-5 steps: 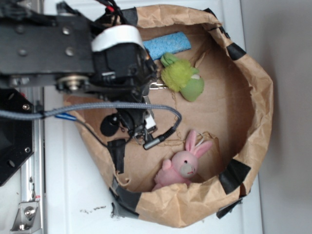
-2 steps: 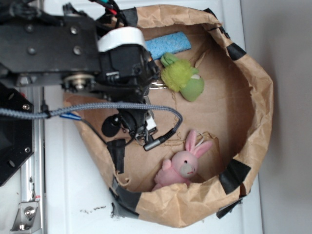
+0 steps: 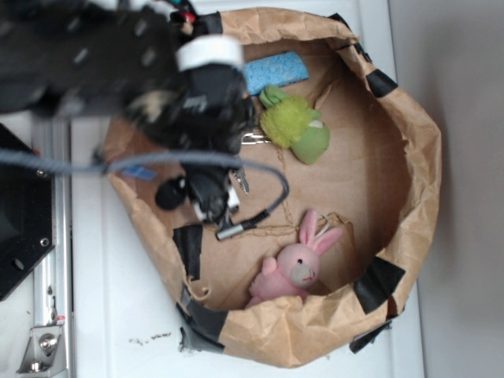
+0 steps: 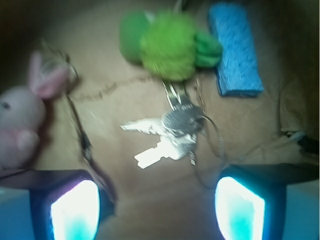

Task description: Grab the silver keys.

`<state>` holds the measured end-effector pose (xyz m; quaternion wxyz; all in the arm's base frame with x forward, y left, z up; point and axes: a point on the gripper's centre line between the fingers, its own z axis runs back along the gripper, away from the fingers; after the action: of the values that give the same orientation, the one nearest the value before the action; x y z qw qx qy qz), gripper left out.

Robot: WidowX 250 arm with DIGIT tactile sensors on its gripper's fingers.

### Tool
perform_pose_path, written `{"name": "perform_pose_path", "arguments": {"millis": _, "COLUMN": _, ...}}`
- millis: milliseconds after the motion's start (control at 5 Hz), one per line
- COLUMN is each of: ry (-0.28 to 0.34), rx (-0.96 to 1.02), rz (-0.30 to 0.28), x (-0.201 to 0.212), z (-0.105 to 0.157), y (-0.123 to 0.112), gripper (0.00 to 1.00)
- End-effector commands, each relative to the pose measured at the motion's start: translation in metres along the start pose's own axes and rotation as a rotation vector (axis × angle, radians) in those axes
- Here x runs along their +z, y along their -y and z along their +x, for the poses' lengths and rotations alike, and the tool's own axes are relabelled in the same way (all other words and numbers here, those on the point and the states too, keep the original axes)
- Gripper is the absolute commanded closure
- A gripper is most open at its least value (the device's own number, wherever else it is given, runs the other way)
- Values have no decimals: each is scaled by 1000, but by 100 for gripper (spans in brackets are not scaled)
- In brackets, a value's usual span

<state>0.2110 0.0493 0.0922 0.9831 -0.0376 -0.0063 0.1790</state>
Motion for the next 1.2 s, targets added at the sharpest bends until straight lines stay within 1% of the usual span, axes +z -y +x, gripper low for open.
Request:
{"name": "perform_pose_path", "arguments": {"millis": 0, "ry": -25, "rx": -38, "rz": -39, "x": 17, "z": -4, "y": -26, "gripper": 0}}
{"name": "perform_pose_path", "arguments": {"millis": 200, "ry": -19, "rx": -69, "rz": -39, "x": 7, "z": -8, "y": -24, "gripper": 0}}
{"name": "perform_pose_path", "arguments": {"millis": 400, "ry": 27, "rx": -59, "rz": -50, "x": -6, "z": 1, "y": -20, "gripper": 0}}
{"name": "perform_pose_path", "arguments": {"millis": 600, "ry": 63, "rx": -15, "rz": -80, "x": -7, "z": 12, "y": -16, "gripper": 0}}
{"name": "perform_pose_path", "arguments": {"millis": 800, "ry": 46, "rx": 27, "rz": -108, "x": 3, "z": 21, "y": -11, "gripper": 0}}
{"name": "perform_pose_path", "arguments": {"millis": 1000, "ry": 27, "rx": 62, "rz": -122, "x": 10, "z": 24, "y": -8, "gripper": 0}}
